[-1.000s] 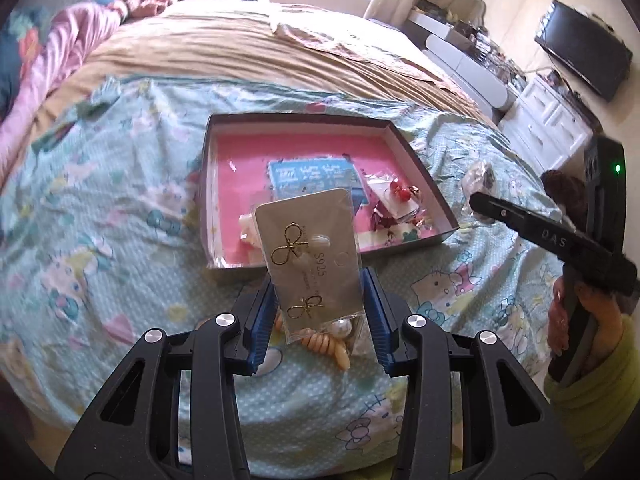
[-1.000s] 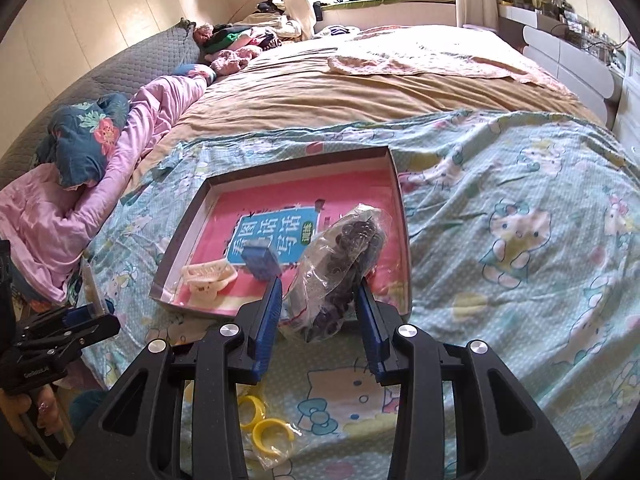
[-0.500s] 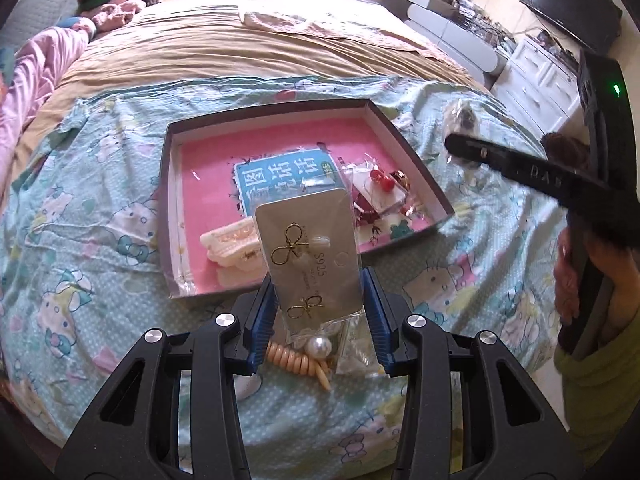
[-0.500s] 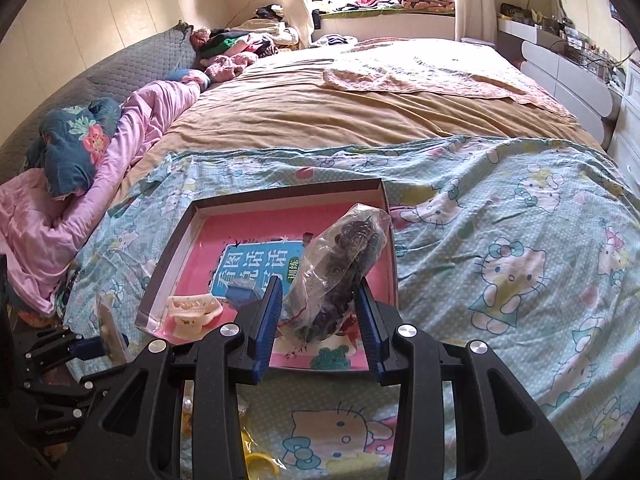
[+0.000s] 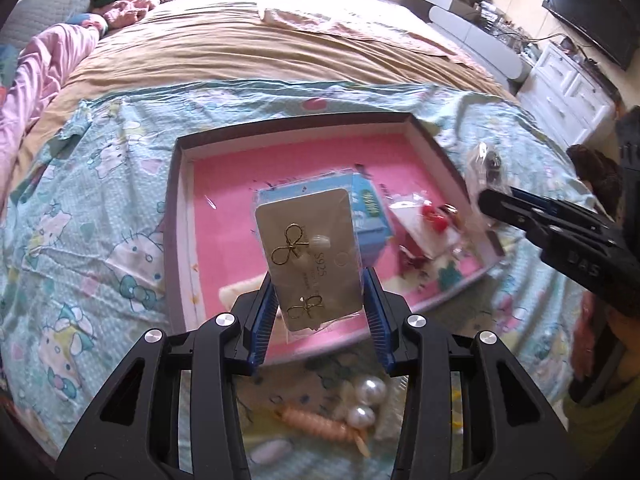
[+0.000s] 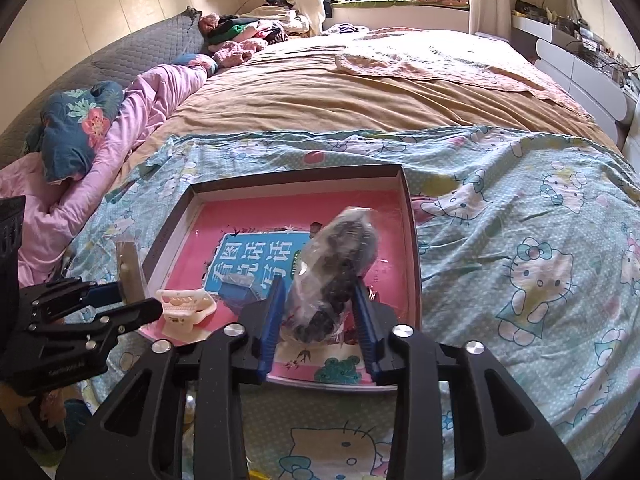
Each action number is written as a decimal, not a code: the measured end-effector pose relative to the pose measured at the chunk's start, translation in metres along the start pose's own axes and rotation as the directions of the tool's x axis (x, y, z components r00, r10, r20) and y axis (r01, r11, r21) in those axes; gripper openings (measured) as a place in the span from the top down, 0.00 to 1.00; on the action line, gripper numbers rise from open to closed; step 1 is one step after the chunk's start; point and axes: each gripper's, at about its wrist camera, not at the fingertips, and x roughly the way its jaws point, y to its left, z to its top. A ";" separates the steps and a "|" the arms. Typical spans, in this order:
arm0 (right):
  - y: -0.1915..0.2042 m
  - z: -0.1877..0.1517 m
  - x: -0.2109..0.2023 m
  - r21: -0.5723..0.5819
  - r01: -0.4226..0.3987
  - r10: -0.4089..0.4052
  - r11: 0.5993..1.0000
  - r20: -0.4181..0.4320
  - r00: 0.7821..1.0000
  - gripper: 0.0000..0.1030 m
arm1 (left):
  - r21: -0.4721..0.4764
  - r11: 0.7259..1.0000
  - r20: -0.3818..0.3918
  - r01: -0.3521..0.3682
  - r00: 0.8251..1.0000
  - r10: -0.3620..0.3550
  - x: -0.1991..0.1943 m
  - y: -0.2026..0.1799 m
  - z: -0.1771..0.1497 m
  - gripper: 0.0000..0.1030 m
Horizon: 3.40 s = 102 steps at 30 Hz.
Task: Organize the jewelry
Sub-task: 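Carry the earring card into the tray and open the left tool while the right tool releases its bag there, then withdraw both tools from the tray toward the remaining jewelry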
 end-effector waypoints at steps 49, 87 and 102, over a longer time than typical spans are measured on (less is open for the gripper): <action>0.002 -0.001 0.058 0.018 0.072 -0.070 0.997 -0.090 0.993 0.68 | -0.039 0.999 -0.128 0.014 0.992 -0.019 0.083 0.047 0.024 0.67; 0.015 -0.005 -0.049 0.035 0.065 -0.069 0.997 0.126 0.990 0.14 | -0.026 1.000 0.032 -0.015 0.999 0.016 -0.027 0.021 0.009 0.09; 0.044 -0.015 -0.088 -0.008 0.049 -0.047 0.999 0.189 0.981 0.08 | -0.034 0.999 0.110 -0.039 0.993 0.043 -0.070 0.022 -0.011 0.09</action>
